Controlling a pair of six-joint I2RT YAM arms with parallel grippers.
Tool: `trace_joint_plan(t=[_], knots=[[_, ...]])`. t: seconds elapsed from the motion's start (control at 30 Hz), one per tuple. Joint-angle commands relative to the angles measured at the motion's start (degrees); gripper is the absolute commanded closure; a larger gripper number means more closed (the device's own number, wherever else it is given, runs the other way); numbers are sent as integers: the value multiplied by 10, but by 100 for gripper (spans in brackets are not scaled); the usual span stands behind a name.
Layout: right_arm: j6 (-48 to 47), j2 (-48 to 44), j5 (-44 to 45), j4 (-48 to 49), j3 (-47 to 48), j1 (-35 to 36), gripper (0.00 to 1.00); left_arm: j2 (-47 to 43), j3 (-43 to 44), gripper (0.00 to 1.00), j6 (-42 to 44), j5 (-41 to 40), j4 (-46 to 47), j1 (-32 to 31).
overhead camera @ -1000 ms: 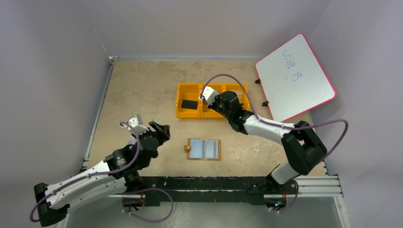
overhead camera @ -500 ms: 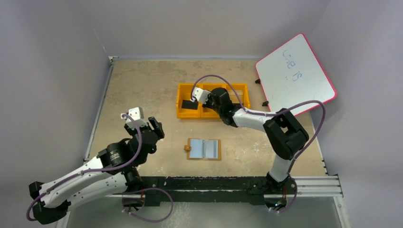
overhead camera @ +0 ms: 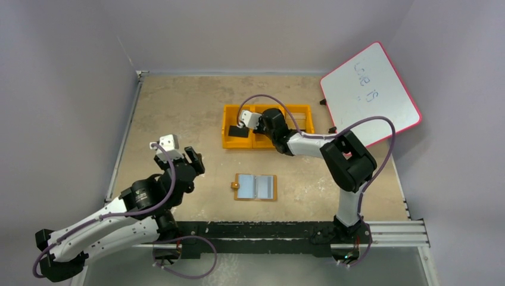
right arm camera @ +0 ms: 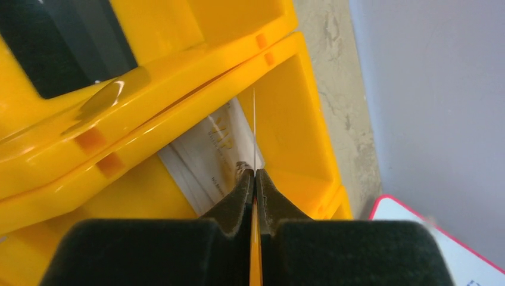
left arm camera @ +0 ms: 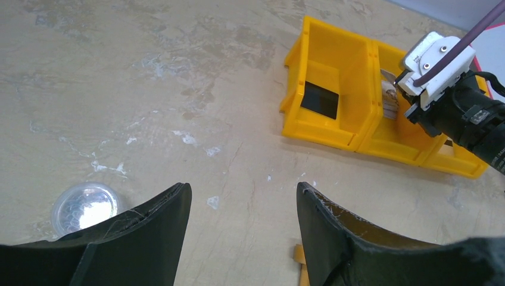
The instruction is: Take the credit cards out of the card holder
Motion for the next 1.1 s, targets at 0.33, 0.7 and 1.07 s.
trace_joint_plan(t=[0.33, 0.7, 1.07], knots=[[-45, 17, 8, 49, 45, -4, 86, -3, 4, 35, -5, -10, 0, -1], [20, -48, 15, 52, 31, -3, 79, -18, 5, 32, -26, -14, -13, -1], [506, -302, -68, -1, -121, -4, 58, 31, -39, 30, -48, 83, 109, -1]])
